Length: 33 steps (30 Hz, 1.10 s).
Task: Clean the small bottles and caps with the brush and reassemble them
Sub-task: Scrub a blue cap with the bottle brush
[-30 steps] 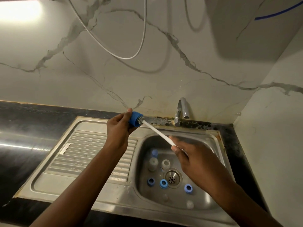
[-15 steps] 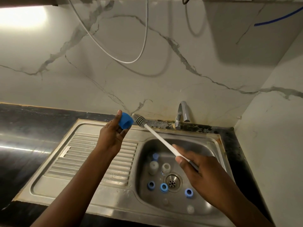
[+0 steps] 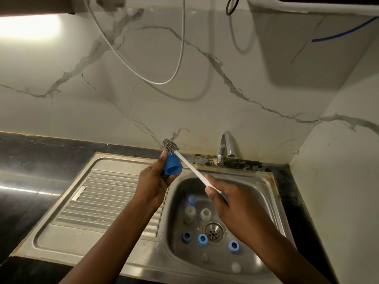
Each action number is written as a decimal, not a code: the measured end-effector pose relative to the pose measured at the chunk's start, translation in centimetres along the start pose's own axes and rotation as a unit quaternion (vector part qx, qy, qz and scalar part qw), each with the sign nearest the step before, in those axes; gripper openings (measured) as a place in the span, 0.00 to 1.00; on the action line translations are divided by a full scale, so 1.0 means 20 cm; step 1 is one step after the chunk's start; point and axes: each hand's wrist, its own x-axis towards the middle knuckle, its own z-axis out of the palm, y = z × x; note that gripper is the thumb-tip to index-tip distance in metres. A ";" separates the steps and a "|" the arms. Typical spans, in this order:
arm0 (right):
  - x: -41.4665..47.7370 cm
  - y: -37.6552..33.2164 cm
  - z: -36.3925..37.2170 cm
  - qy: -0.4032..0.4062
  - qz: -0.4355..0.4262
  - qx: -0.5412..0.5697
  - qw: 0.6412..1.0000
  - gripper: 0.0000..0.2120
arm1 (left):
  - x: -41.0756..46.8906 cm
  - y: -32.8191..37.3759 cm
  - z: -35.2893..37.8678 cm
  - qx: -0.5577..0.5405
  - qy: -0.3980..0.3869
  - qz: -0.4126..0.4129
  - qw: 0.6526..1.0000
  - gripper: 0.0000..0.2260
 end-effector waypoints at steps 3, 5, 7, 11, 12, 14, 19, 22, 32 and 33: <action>-0.02 0.00 0.00 -0.008 -0.003 -0.005 1.000 0.23 | 0.02 0.01 -0.01 -0.032 0.016 0.004 0.999 0.17; -0.05 0.02 0.01 -0.013 -0.003 0.000 1.000 0.23 | 0.05 0.04 -0.03 -0.041 0.022 0.011 0.999 0.20; -0.08 0.04 0.01 -0.025 0.005 0.010 1.000 0.22 | 0.07 0.06 -0.05 -0.051 0.032 0.011 0.998 0.21; -0.13 0.07 0.02 -0.045 0.031 0.032 0.998 0.23 | 0.09 0.08 -0.06 -0.065 0.051 0.005 0.997 0.21; -0.13 0.07 0.02 -0.044 0.033 0.031 0.998 0.24 | 0.08 0.06 -0.06 -0.056 0.046 0.002 0.997 0.20; -0.12 0.07 0.02 -0.041 0.031 0.023 0.998 0.23 | 0.06 0.03 -0.04 -0.035 0.036 -0.008 0.999 0.18; -0.05 0.05 0.03 -0.014 0.018 0.009 1.000 0.20 | 0.00 -0.01 0.02 -0.029 0.014 -0.018 0.999 0.17; -0.01 0.04 0.03 0.001 0.022 0.004 1.000 0.22 | -0.02 -0.02 0.04 -0.020 0.000 -0.031 0.999 0.16; -0.14 0.06 0.02 -0.036 0.025 0.023 0.999 0.26 | 0.07 0.08 -0.02 -0.099 0.045 0.001 0.994 0.19; -0.15 0.06 0.02 -0.037 0.026 0.026 0.999 0.26 | 0.07 0.08 -0.02 -0.100 0.044 -0.004 0.994 0.19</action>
